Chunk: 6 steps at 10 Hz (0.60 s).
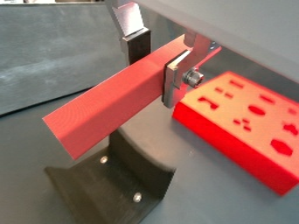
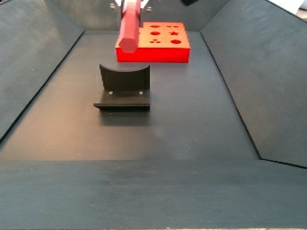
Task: Pick up the hexagon object. Move up. Place the hexagon object on the fixture. Regrasp the hexagon object. Move to above the board. Insert the hexagon object.
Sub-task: Place the hexagon object on the fixture.
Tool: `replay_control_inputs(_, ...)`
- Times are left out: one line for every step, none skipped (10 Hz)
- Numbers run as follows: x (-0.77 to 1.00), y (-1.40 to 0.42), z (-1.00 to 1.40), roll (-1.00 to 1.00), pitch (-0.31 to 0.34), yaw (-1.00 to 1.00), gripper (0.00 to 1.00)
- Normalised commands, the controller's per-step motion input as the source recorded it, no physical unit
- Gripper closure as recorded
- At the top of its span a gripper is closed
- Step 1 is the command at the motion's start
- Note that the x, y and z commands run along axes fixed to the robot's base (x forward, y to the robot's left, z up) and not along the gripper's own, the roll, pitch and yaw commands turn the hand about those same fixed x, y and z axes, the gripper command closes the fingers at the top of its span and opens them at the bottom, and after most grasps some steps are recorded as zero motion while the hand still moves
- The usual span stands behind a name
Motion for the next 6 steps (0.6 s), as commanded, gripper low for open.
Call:
replay_control_inputs(0.31,0.04,-0.02,-1.0,0.129,-0.11,1.0)
replay_control_inputs(0.22,0.04,-0.02,-1.0,0.133,-0.13,1.0)
replay_control_inputs(0.16,0.04,-0.02,-0.93,0.128,-0.15,1.0)
replay_control_inputs(0.1,0.05,-0.02,-0.77,0.107,-0.14,1.0)
replay_control_inputs(0.07,0.05,-0.02,-0.6,0.07,-0.14,1.0)
replay_control_inputs(0.07,0.04,-0.02,-0.36,0.039,-0.13,1.0)
